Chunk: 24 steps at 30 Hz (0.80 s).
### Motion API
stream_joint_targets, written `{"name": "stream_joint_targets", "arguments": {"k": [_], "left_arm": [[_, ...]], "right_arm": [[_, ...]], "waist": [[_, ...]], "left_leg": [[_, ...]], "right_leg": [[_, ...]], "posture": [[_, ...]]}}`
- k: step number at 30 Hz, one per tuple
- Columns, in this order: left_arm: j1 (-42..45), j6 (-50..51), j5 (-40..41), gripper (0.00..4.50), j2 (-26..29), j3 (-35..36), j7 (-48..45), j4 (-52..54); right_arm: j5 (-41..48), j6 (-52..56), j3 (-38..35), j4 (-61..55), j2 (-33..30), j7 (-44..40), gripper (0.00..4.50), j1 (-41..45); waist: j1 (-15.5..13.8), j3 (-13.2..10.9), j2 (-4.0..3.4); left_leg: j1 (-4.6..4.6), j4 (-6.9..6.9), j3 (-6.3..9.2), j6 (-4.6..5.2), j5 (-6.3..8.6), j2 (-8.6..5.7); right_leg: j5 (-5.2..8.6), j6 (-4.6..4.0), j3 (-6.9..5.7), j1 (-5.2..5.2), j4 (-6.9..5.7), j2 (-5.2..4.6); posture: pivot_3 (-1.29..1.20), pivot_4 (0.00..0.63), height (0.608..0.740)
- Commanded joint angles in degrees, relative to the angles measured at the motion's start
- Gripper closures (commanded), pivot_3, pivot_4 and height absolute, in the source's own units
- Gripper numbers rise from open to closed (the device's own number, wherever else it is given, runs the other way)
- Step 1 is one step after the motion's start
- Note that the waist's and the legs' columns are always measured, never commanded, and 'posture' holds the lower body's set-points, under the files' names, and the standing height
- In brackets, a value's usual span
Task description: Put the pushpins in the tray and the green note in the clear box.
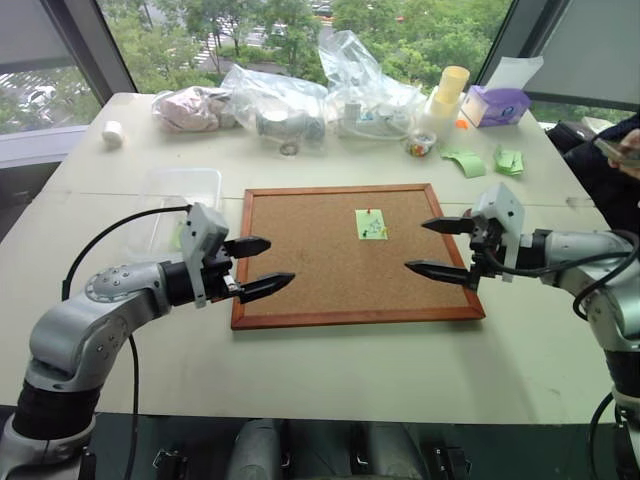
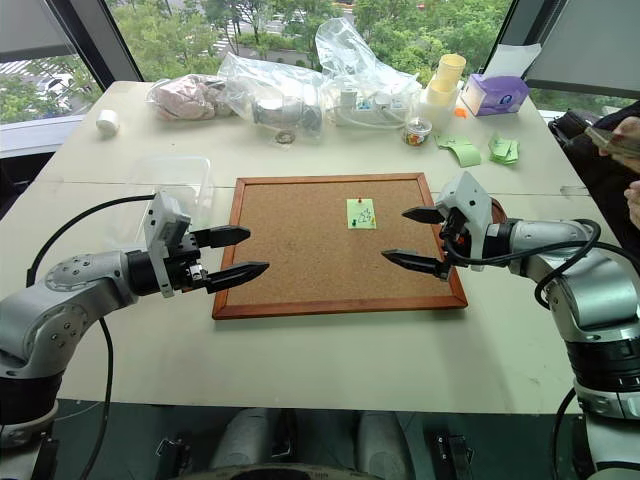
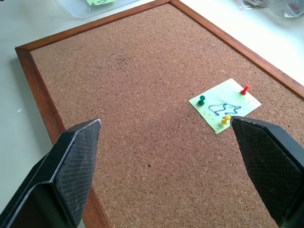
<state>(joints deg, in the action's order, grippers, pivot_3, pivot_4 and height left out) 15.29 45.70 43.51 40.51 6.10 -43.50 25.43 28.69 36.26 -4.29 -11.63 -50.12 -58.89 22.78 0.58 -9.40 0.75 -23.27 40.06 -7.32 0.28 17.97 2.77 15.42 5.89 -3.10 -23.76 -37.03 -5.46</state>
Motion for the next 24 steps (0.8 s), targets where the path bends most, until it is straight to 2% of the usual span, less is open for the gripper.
{"name": "stream_joint_targets", "arguments": {"k": [1,24], "left_arm": [[-0.09,-1.09,0.4,0.04,0.51,1.88,-0.4,1.11],[0.8,-1.66,-2.29,0.04,0.32,1.36,0.77,0.34]], "right_arm": [[-0.01,-0.33,-0.92,-0.36,-0.73,-0.21,0.0,1.23],[-0.08,-0.37,-1.04,-0.69,-0.4,-0.07,0.0,0.6]], "waist": [[0.01,0.0,0.0],[0.0,0.0,0.0]], "left_leg": [[0.0,0.0,0.0,0.0,0.0,0.0],[0.0,0.0,0.0,0.0,0.0,0.0]], "right_leg": [[0.0,0.0,0.0,0.0,0.0,0.0],[0.0,0.0,0.0,0.0,0.0,0.0]], "posture": [[0.0,0.15,0.74],[0.0,0.15,0.74]]}}
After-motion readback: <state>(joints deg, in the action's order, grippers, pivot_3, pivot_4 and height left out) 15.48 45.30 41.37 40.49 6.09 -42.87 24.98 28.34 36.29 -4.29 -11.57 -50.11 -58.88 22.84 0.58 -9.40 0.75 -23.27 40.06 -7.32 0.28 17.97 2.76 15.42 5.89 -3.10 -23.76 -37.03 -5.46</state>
